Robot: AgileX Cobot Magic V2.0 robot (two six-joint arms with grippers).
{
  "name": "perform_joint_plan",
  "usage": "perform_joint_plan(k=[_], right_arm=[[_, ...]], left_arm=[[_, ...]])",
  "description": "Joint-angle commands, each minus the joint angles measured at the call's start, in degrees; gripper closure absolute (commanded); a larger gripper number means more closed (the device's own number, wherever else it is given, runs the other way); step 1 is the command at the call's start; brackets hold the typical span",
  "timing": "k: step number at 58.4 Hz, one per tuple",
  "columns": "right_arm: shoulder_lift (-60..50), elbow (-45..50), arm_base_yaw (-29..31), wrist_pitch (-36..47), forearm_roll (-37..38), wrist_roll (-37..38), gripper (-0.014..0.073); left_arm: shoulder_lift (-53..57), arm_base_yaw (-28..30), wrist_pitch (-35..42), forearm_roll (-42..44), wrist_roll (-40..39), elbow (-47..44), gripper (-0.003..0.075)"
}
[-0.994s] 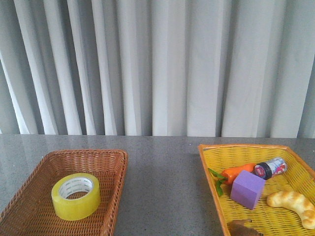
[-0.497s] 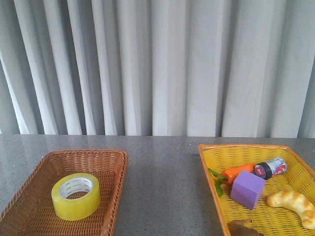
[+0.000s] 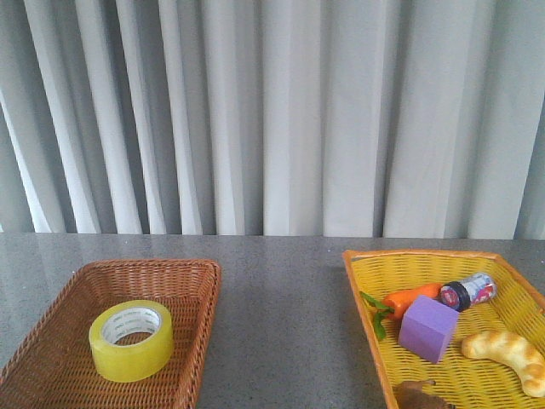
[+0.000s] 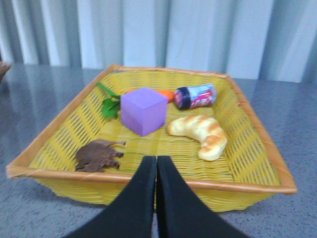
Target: Transfer tape with both arms
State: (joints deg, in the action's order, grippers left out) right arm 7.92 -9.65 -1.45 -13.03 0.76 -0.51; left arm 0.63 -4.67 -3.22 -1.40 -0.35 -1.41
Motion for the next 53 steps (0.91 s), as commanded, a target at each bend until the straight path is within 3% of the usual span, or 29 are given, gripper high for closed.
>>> perform_joint_plan(k=[1,13,53], right_arm=[[-3.3,3.2,1.9,8.4,-1.7,0.2,0.0599],[-8.9,11.3,3.3,13.6,-2.8,-0.1,0.0599],[-9.1,11.4,3.3,12.2,-2.5,-0.5,0.0599]], left_arm=[[0.9,0.0,4.5,-0.5,-0.5,0.4,0.0727],[0.9,0.0,4.5,-0.5,-0.5,0.4,0.0727],[0.9,0.0,4.5,-0.5,-0.5,0.4,0.0727]])
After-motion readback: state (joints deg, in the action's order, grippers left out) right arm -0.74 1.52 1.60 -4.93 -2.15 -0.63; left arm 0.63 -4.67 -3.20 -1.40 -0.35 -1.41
